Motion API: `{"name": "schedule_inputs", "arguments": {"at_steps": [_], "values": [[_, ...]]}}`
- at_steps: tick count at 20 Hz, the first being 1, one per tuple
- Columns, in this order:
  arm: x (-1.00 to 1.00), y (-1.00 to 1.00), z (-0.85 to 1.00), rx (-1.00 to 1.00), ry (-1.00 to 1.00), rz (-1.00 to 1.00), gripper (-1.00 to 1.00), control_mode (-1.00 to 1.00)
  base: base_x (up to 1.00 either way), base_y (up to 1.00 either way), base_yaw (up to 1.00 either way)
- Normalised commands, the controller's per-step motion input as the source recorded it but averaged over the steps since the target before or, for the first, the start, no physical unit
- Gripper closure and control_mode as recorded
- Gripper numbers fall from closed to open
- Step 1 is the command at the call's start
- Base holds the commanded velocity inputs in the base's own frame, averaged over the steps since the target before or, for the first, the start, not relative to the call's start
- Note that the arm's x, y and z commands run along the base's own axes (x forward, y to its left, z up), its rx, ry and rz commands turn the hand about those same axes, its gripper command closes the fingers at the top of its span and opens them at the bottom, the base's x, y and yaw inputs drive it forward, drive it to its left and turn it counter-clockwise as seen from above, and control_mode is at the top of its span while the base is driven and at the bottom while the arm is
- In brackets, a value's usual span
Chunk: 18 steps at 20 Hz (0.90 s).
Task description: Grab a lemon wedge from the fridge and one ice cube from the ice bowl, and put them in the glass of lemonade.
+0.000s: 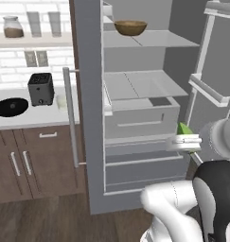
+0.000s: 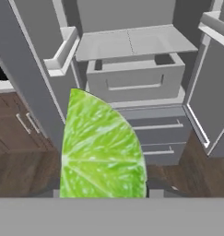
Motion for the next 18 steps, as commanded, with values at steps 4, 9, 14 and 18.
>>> {"name": "schedule_inputs", "arguments": {"at_steps": [4,9,14,18], "values": [[0.0,0.0,0.0,0.0,0.0,0.0,1.0,1.0,0.03,0.27,0.06],[0.0,0.0,0.0,0.0,0.0,0.0,1.0,1.0,0.28,0.31,0.23],[0.0,0.0,0.0,0.0,0.0,0.0,1.0,1.0,-0.29,0.62,0.35],[0.0,0.0,0.0,0.0,0.0,0.0,1.0,1.0,-0.03,0.91,0.59]]}}
